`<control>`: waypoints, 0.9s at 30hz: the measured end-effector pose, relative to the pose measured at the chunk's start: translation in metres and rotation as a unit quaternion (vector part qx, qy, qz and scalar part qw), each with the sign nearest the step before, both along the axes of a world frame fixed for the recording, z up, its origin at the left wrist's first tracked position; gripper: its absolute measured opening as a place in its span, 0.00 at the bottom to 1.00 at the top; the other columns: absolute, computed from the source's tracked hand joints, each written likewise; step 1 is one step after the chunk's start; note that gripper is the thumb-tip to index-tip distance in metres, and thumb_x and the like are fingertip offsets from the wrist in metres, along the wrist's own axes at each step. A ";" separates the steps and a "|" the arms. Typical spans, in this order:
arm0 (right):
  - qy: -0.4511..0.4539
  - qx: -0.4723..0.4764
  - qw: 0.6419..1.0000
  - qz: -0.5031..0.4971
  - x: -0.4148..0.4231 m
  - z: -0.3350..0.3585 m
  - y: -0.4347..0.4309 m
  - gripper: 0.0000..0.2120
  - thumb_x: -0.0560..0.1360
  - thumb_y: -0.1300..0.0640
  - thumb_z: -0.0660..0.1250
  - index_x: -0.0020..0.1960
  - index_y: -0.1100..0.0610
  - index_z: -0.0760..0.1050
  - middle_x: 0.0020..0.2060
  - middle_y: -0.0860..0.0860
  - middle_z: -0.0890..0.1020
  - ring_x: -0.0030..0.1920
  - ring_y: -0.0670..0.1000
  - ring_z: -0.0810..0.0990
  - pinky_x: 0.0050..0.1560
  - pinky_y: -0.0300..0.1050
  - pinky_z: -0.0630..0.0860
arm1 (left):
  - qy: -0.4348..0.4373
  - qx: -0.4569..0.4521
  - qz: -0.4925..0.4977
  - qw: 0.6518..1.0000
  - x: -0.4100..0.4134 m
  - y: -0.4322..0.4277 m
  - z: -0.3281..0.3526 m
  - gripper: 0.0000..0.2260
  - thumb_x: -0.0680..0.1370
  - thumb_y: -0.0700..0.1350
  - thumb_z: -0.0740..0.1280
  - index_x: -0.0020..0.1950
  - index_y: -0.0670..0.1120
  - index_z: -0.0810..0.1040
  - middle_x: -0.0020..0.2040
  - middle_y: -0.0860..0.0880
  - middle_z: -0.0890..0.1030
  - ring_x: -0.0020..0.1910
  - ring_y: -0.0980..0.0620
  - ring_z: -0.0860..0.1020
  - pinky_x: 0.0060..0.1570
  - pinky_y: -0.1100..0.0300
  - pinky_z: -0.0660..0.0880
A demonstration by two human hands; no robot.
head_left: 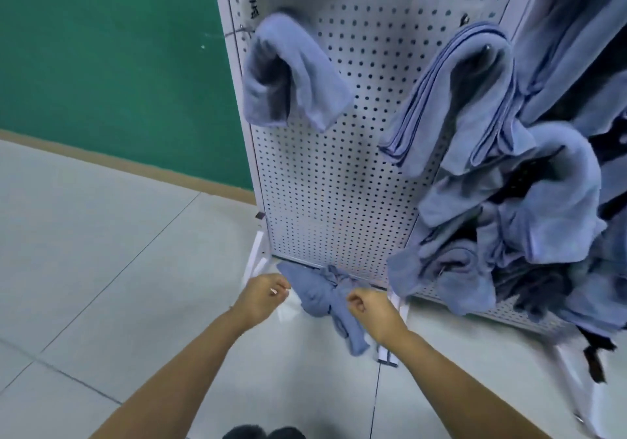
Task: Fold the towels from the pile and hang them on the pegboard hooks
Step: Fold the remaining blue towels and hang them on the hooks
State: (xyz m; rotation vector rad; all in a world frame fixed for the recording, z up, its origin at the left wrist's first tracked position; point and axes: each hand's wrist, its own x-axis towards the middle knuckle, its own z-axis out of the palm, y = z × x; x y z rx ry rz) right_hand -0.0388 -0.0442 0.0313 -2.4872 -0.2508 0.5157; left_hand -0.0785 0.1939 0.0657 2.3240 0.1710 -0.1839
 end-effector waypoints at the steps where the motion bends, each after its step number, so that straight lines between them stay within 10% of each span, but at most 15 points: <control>1: 0.025 -0.004 1.000 -0.015 0.005 -0.015 -0.003 0.08 0.74 0.65 0.61 0.48 0.67 0.77 0.37 0.59 0.76 0.34 0.50 0.70 0.38 0.45 0.66 | 0.009 0.000 -0.009 1.000 0.009 -0.005 -0.020 0.10 0.76 0.35 0.67 0.40 0.50 0.78 0.33 0.61 0.77 0.32 0.70 0.75 0.37 0.73 0.70; 14: 0.083 -0.104 0.991 -0.012 0.069 -0.131 0.005 0.02 0.78 0.58 0.61 0.50 0.53 0.72 0.49 0.54 0.79 0.49 0.54 0.78 0.49 0.45 0.74 | 0.089 0.025 -0.055 0.994 0.110 -0.061 -0.174 0.05 0.75 0.38 0.66 0.48 0.41 0.80 0.42 0.47 0.81 0.48 0.46 0.80 0.47 0.61 0.72; 20: 0.098 -0.099 0.990 -0.003 0.078 -0.160 0.017 0.15 0.78 0.53 0.63 0.62 0.57 0.71 0.59 0.54 0.78 0.59 0.55 0.77 0.54 0.46 0.75 | 0.136 0.076 -0.046 0.987 0.134 -0.084 -0.202 0.21 0.76 0.43 0.67 0.69 0.46 0.69 0.67 0.45 0.70 0.64 0.44 0.72 0.61 0.52 0.71; 27: 0.113 -0.091 0.989 -0.017 0.072 -0.170 0.015 0.00 0.78 0.56 0.62 0.48 0.52 0.71 0.50 0.54 0.80 0.51 0.55 0.78 0.46 0.44 0.73 | 0.085 0.043 -0.007 0.995 0.127 -0.078 -0.217 0.11 0.73 0.31 0.66 0.53 0.42 0.77 0.49 0.44 0.78 0.48 0.49 0.75 0.45 0.65 0.68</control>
